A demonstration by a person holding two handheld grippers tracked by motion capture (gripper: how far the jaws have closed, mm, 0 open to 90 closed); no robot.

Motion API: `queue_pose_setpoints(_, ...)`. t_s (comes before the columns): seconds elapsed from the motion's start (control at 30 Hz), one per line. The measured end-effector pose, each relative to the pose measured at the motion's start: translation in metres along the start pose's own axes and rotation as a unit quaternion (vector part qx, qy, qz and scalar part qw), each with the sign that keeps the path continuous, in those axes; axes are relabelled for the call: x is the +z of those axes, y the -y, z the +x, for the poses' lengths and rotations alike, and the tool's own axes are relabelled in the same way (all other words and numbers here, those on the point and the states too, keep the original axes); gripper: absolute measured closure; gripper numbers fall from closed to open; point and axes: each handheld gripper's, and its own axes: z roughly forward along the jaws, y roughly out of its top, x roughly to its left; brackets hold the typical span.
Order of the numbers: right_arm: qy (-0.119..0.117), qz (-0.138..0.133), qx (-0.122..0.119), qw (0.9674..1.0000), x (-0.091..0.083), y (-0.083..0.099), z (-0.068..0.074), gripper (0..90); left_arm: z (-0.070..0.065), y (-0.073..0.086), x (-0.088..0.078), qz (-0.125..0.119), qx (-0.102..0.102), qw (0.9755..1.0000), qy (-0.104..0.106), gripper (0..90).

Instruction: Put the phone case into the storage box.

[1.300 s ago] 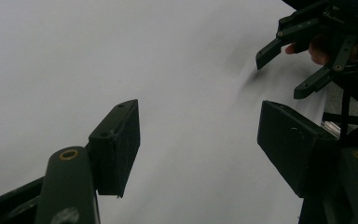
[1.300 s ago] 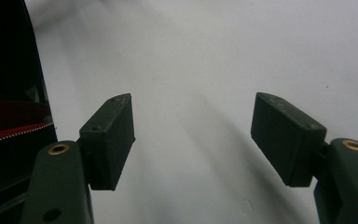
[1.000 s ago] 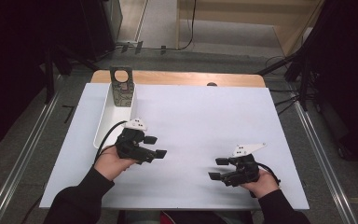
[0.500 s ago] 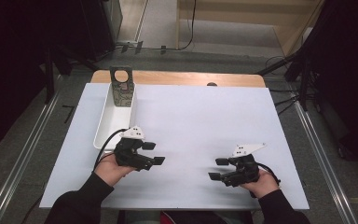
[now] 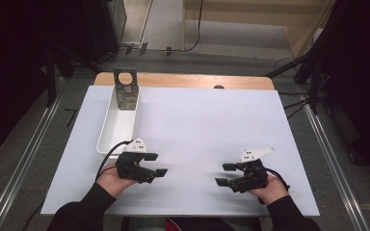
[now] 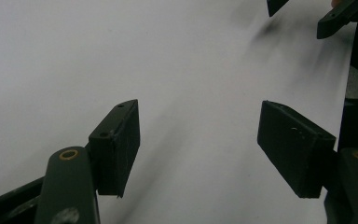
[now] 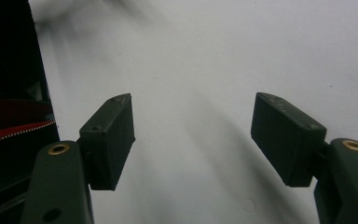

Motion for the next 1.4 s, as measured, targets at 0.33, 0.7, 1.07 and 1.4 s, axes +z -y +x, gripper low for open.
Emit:
queue_pose_setpoints(0.33,0.0,0.0,-0.001,1.0,0.0,0.0,0.0,29.0,0.001,0.011,-0.002,0.002,0.0,1.0,0.002,29.6)
queue_pose_setpoints(0.7,0.0,0.0,-0.001,1.0,0.0,0.0,0.0,29.0,0.006,0.021,-0.005,0.005,-0.005,1.0,-0.003,29.6)
queue_pose_setpoints(1.07,0.0,0.001,-0.003,1.0,0.0,0.0,0.0,29.0,0.008,0.023,-0.004,0.014,-0.002,0.9999,-0.001,29.5)
queue_pose_setpoints(1.4,0.0,0.001,-0.004,1.0,0.0,0.0,0.0,29.0,0.008,0.023,-0.004,0.013,-0.004,0.9999,0.0,29.5)
